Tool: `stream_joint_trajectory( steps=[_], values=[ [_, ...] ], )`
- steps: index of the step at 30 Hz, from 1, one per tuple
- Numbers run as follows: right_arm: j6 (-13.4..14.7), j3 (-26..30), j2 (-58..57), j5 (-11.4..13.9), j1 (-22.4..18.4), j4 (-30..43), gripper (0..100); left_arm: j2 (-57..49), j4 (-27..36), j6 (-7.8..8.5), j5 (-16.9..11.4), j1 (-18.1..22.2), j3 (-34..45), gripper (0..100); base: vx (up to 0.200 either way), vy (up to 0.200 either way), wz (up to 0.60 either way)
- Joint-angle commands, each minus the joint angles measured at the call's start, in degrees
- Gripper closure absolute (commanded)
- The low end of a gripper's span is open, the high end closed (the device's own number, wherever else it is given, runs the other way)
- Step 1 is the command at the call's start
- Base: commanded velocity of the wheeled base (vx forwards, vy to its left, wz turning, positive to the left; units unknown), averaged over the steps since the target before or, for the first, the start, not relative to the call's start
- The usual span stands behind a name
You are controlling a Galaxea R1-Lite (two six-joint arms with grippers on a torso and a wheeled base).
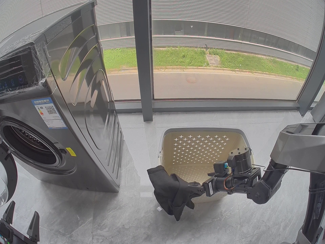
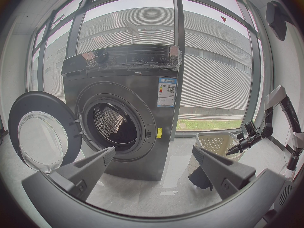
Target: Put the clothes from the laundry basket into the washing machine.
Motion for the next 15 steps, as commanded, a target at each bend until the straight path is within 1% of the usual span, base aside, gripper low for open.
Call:
stream_joint_trajectory(
  steps=[1, 5, 8, 15],
  values=[
    [0.0, 0.1, 2.6, 0.0, 0.6, -0.3, 0, -0.9, 0.0, -0.04, 0.0, 0.0, 0.9, 0, 0.000, 0.000, 0.00],
    [0.0, 0.0, 3.4, 0.1, 1.4, -1.5, 0, -0.9, 0.0, -0.04, 0.0, 0.0, 0.9, 0, 0.000, 0.000, 0.00],
    [0.0, -0.6, 4.0, 0.0, 1.4, -2.3, 0, -0.9, 0.0, -0.04, 0.1, 0.0, 0.9, 0, -0.200, 0.000, 0.00],
    [0.0, -1.8, 4.6, 0.1, 1.8, -2.3, 0, -0.9, 0.0, -0.04, 0.1, 0.0, 0.9, 0, 0.000, 0.000, 0.00]
  ],
)
